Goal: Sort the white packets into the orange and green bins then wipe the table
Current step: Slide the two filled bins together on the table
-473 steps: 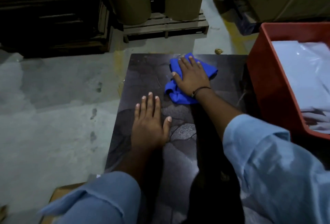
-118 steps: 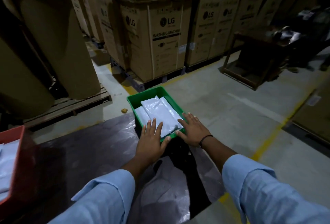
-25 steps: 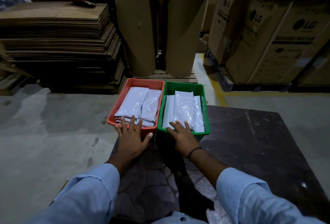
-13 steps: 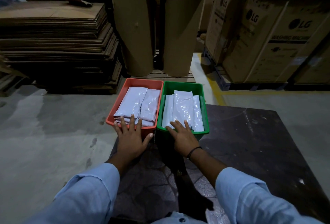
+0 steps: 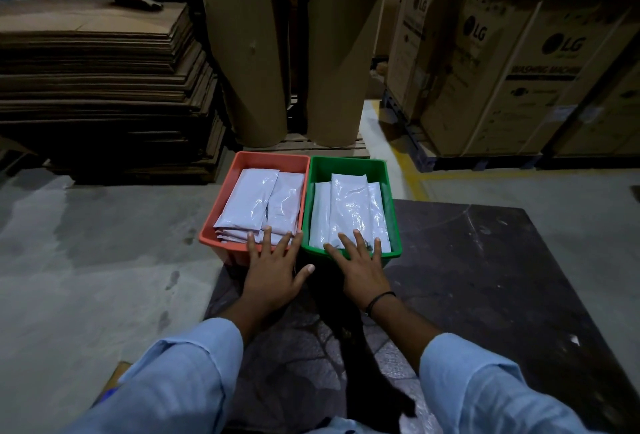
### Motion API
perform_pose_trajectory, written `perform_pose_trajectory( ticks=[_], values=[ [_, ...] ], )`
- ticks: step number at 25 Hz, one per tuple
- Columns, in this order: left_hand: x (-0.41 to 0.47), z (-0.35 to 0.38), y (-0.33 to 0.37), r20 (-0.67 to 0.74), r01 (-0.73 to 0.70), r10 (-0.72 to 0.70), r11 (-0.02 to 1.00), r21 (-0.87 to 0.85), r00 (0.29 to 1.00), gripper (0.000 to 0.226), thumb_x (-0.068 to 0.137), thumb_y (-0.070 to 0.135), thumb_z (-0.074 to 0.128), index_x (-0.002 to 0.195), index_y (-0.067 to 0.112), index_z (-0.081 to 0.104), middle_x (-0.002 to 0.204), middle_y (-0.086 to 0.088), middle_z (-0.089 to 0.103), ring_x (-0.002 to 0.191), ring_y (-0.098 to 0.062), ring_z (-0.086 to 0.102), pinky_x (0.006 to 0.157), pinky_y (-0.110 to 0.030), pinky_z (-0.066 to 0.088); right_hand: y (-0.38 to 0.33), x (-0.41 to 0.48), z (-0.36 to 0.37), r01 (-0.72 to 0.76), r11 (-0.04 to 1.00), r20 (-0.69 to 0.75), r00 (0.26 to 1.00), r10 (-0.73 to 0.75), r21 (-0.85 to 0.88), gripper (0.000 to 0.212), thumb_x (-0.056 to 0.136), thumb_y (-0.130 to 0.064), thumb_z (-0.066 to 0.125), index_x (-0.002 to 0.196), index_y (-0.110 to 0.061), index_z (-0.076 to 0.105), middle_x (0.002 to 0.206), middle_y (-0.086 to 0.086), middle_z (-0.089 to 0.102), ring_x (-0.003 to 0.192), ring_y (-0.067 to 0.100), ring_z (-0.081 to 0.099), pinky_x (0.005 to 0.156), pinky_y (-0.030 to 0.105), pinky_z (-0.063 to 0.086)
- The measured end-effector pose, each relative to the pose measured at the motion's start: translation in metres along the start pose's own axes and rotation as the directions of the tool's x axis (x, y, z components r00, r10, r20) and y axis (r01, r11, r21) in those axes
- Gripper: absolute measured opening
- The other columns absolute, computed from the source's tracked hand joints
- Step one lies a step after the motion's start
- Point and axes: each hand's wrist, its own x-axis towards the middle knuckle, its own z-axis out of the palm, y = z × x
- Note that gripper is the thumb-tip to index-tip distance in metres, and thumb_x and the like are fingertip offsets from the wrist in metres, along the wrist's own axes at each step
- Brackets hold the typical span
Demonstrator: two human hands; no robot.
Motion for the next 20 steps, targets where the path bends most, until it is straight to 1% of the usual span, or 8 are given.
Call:
perform_pose_trajectory(
  ticks=[5, 10, 16, 20],
  values=[
    [-0.006, 0.001, -0.009, -0.022, -0.055, 0.054, 0.998, -0.019, 0.998, 0.078, 0.096, 0.074, 0.023, 0.159, 0.028, 0.023, 0.156, 0.0, 0.044, 0.151, -0.038, 0.021, 0.12, -0.066, 0.001, -0.003, 0.0, 0.005, 0.013, 0.999, -0.019, 1.0, -0.013, 0.039, 0.073, 0.086, -0.009, 0.061, 0.151, -0.032, 0.037, 0.165, 0.009, 0.016, 0.153, 0.037, 0.0, 0.115, 0.068, -0.007],
    [-0.009, 0.0, -0.013, -0.015, -0.072, 0.072, 0.997, -0.038, 0.997, 0.079, 0.095, 0.075, 0.021, 0.159, 0.028, 0.019, 0.158, 0.0, 0.041, 0.153, -0.036, 0.016, 0.121, -0.063, -0.001, -0.003, 0.002, 0.006, 0.038, 0.997, -0.031, 0.999, -0.036, 0.063, 0.073, 0.084, -0.007, 0.065, 0.148, -0.032, 0.042, 0.164, 0.01, 0.019, 0.153, 0.036, 0.003, 0.115, 0.065, -0.008],
    [-0.007, -0.002, -0.014, -0.029, -0.081, 0.079, 0.995, -0.051, 0.996, 0.081, 0.094, 0.076, 0.022, 0.159, 0.028, 0.019, 0.157, -0.001, 0.042, 0.153, -0.036, 0.017, 0.122, -0.061, -0.003, -0.001, 0.004, 0.0, 0.024, 0.998, 0.019, 0.999, -0.025, 0.058, 0.079, 0.084, -0.001, 0.061, 0.151, -0.035, 0.036, 0.166, 0.007, 0.013, 0.154, 0.032, -0.003, 0.116, 0.06, -0.012],
    [-0.007, -0.003, -0.015, -0.038, -0.094, 0.092, 0.994, -0.052, 0.995, 0.081, 0.095, 0.076, 0.023, 0.159, 0.027, 0.021, 0.158, -0.003, 0.041, 0.153, -0.037, 0.017, 0.123, -0.059, -0.004, -0.004, 0.005, -0.004, -0.007, 0.998, 0.056, 0.998, 0.004, 0.056, 0.08, 0.085, -0.005, 0.061, 0.152, -0.038, 0.033, 0.167, 0.007, 0.009, 0.153, 0.032, -0.004, 0.118, 0.062, -0.01]
  ],
)
